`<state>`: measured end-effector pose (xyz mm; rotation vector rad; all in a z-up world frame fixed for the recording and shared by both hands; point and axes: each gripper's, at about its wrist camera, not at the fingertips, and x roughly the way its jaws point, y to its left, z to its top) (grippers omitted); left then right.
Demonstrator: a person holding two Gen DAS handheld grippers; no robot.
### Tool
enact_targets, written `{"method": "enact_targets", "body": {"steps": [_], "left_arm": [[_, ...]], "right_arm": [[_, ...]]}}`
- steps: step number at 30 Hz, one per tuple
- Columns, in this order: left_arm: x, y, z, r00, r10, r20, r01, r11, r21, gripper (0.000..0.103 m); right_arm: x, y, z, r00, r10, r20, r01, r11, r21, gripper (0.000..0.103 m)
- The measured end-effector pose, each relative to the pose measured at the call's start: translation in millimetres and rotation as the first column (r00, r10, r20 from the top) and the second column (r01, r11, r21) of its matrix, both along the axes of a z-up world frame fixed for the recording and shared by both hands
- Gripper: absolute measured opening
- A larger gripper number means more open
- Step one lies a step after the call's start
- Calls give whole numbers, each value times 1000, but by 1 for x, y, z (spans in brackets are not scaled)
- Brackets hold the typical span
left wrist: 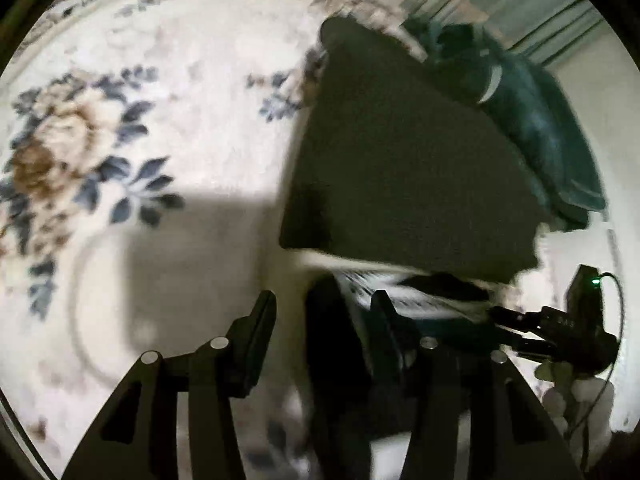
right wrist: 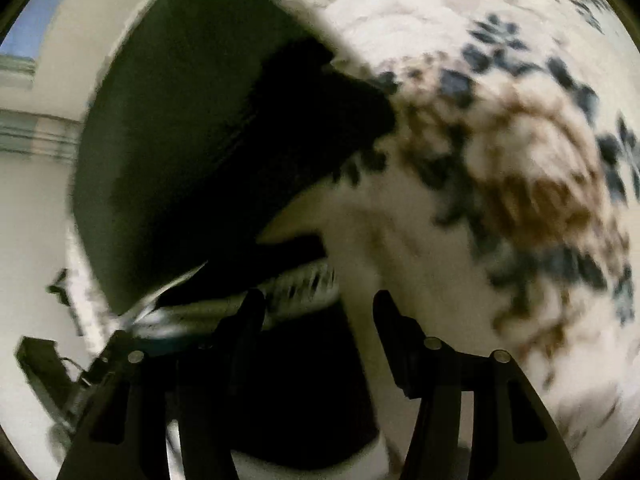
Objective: Fold small clothes
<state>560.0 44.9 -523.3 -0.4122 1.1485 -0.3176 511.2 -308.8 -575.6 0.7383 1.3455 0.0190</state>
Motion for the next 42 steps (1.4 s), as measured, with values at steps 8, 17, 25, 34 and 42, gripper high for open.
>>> {"method": "enact_targets", "body": {"steps": [8, 17, 25, 34, 42], "left_arm": [[-131, 25, 41, 999, -36, -33, 33, 994, -104, 73], [-316, 36, 1, 951, -44, -306, 48, 999, 6, 73], [-408, 21, -38, 922, -34, -387, 60, 997, 56, 71], [-433, 17, -37, 954, 3, -300, 6, 1000, 29, 8], [-453, 6, -40, 949, -8, -317, 5, 1000, -9, 9]], "right_arm": [[-164, 12, 23, 988, 74, -133, -54, 988, 144, 59], [-362, 52, -33, 917, 123, -379, -36, 972, 231, 59], [-468, 83, -80, 886, 104, -452, 22, 964, 266, 59], [-508, 124, -81, 910, 124, -396, -21, 967, 255, 10], [-502, 110, -79, 899, 139, -414, -66, 980, 187, 10]]}}
